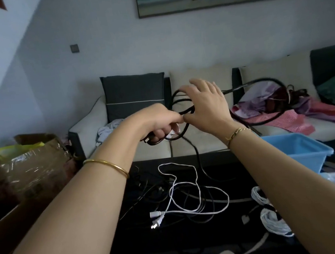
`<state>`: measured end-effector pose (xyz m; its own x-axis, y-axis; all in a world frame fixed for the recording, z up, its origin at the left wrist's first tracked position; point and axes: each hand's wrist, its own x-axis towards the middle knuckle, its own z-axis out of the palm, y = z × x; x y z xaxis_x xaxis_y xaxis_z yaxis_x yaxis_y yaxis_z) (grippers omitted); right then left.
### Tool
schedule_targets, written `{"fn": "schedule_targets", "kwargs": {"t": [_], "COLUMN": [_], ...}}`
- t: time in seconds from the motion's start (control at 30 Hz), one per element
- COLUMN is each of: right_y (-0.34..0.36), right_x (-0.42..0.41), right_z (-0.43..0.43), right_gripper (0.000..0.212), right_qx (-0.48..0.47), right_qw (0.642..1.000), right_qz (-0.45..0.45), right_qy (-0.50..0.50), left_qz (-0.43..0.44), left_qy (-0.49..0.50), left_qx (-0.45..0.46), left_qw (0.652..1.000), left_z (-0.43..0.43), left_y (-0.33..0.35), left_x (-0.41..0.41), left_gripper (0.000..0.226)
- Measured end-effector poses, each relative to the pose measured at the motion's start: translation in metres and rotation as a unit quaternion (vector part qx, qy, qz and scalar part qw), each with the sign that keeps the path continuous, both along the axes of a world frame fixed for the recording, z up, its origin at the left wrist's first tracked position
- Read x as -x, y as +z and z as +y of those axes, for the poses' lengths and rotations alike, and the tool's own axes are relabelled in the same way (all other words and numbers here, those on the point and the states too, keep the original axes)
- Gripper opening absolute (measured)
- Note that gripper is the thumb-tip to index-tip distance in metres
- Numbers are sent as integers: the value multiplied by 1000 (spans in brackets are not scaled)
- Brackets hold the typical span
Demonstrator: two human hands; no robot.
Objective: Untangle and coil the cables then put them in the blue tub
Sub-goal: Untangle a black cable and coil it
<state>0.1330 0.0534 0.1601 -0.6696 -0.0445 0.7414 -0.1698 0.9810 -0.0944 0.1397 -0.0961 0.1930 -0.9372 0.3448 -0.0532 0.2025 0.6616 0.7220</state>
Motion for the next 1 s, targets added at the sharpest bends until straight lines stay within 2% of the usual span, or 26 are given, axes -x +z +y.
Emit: {"fn": "schedule_targets", "kwargs": {"t": [0.07,0.17,0.27,0.33,0.4,0.53,0.6,0.73,0.77,0.83,0.87,0.93,1.0], "right_y": [1,2,2,1,-4,-24,-39,-64,-68,-72,-76,-88,-87], "right_x": [5,14,20,20,17,17,18,21,21,15,13,10,6], "right_z": [2,11,20,27,33,51,58,71,72,70,70,70,70], "right_gripper": [64,48,44,40,36,33,32,23,17,7,6,23,33], "right_qx": [46,137,169,286,422,498,496,378,322,147,80,80,195], "right_qw": [999,987,975,941,880,836,827,861,866,865,864,877,907], "right_qz": [-9,-45,-77,-99,-135,-211,-259,-335,-374,-460,-472,-451,-356], "right_qy": [21,68,120,155,169,93,44,-57,-82,-137,-155,-149,-112], "left_qz": [-21,-50,-50,-55,-64,-75,-67,-45,-40,-26,-21,-22,-34], "left_qy": [-6,-6,-2,3,9,24,31,36,36,37,35,21,-2], "left_qx": [-22,-79,-106,-128,-153,-217,-250,-322,-334,-346,-349,-339,-309], "left_qw": [1000,996,993,990,986,973,965,945,941,937,936,940,951], "left_z": [-2,-6,-8,-8,-12,-21,-22,-16,-14,-10,-8,-4,0], "left_y": [9,20,28,33,37,43,45,54,57,60,60,60,57], "left_x": [1,5,7,8,9,8,6,2,2,0,-2,-5,-10], "left_gripper": [23,27,28,28,28,28,30,32,32,33,33,33,32]}}
